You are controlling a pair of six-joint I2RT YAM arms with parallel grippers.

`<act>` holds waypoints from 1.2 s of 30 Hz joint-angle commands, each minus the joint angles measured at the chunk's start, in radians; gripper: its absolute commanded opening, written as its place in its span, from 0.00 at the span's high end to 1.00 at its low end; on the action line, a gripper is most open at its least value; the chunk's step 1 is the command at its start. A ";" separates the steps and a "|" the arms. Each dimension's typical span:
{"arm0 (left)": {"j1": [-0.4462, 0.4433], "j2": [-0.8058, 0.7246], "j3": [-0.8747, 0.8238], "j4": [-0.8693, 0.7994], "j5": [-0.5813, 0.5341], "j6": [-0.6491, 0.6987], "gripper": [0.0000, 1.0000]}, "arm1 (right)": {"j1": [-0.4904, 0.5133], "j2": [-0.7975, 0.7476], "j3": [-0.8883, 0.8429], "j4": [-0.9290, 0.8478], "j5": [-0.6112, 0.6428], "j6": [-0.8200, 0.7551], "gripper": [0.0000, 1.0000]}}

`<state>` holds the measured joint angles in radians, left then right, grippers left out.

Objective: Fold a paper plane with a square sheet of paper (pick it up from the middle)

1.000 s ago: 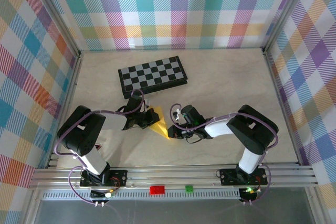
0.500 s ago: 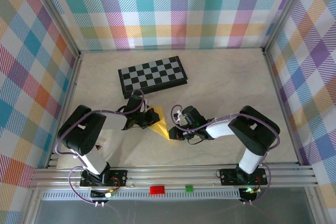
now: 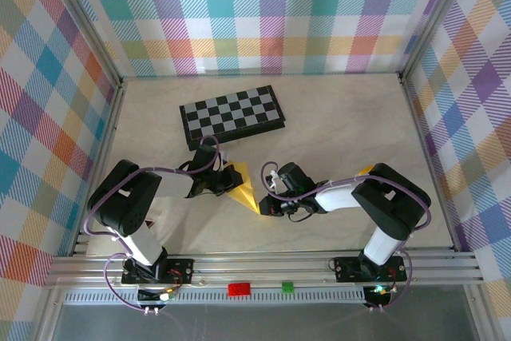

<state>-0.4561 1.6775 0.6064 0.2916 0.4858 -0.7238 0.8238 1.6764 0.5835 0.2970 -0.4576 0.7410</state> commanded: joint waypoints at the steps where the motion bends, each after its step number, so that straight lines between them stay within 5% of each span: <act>1: 0.010 0.052 -0.043 -0.094 -0.085 0.023 1.00 | 0.007 0.000 -0.020 -0.084 -0.007 -0.004 0.90; 4: 0.011 0.051 -0.045 -0.094 -0.084 0.025 1.00 | 0.006 -0.075 0.019 -0.150 0.046 -0.022 0.74; 8: 0.011 0.060 -0.044 -0.083 -0.078 0.022 1.00 | 0.006 -0.111 0.092 -0.184 0.086 -0.043 0.71; 16: 0.010 0.065 -0.041 -0.075 -0.073 0.019 1.00 | 0.008 0.036 0.212 -0.103 -0.018 -0.009 0.94; 28: 0.011 0.071 -0.036 -0.080 -0.070 0.021 1.00 | 0.022 0.130 0.302 -0.283 0.058 -0.044 0.98; 36: 0.013 0.067 -0.028 -0.100 -0.079 0.033 1.00 | 0.032 0.098 0.139 -0.224 0.080 0.014 0.98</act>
<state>-0.4549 1.6878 0.6056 0.3176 0.4927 -0.7235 0.8448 1.7863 0.7990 0.1162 -0.3965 0.7277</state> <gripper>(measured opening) 0.049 0.066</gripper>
